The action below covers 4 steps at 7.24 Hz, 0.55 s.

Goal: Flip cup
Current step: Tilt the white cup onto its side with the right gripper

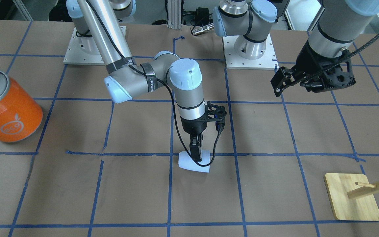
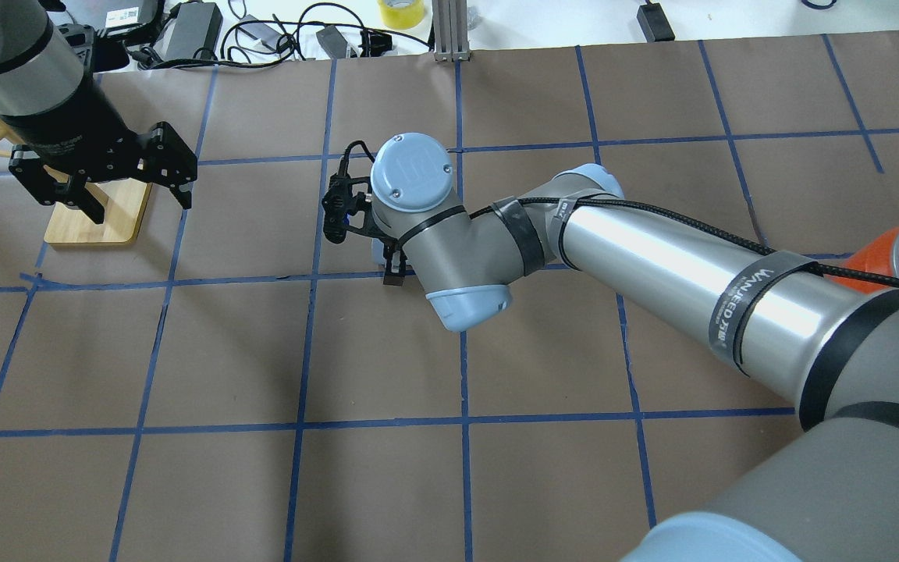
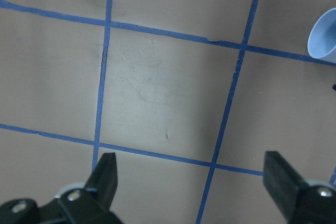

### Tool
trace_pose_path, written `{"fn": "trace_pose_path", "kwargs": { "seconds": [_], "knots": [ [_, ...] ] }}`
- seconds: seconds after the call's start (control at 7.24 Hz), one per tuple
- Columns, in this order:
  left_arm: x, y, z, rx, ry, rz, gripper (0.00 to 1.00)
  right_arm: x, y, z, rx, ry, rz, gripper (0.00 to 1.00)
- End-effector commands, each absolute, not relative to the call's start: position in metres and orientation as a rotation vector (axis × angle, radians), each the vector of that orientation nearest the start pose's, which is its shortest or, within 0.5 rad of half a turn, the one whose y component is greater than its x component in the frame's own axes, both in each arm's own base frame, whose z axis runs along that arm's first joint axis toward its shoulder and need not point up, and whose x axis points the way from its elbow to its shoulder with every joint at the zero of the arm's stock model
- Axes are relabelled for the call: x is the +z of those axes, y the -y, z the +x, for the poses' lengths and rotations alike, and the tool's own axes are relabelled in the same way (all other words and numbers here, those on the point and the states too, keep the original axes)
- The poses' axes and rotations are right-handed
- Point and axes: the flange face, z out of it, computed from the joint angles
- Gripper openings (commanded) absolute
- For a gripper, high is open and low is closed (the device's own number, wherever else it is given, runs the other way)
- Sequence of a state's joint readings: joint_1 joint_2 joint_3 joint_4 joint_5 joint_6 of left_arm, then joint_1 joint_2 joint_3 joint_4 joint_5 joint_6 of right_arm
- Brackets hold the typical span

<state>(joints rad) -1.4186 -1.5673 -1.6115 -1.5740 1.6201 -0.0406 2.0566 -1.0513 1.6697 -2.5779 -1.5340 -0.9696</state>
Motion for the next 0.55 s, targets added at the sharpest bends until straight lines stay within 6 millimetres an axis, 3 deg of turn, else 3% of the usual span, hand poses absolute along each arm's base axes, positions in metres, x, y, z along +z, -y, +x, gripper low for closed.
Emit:
{"fn": "trace_pose_path", "kwargs": {
  "seconds": [0.0, 0.14, 0.28, 0.41],
  "knots": [
    [0.453, 0.512, -0.058, 0.100, -3.181, -0.338, 1.00, 0.301, 0.528, 0.406, -0.732, -2.387, -2.044, 1.00],
    [0.432, 0.535, -0.064, 0.042, -3.278, -0.340, 1.00, 0.324, 0.550, 0.367, -0.780, -2.474, -1.974, 1.00],
    [0.404, 0.558, -0.069, -0.082, -3.350, -0.339, 1.00, 0.346, 0.573, 0.317, -0.815, -2.563, -1.877, 1.00],
    [0.368, 0.575, -0.076, -0.094, -3.447, -0.350, 1.00, 0.366, 0.594, 0.264, -0.861, -2.667, -1.768, 1.00]
  ]
}}
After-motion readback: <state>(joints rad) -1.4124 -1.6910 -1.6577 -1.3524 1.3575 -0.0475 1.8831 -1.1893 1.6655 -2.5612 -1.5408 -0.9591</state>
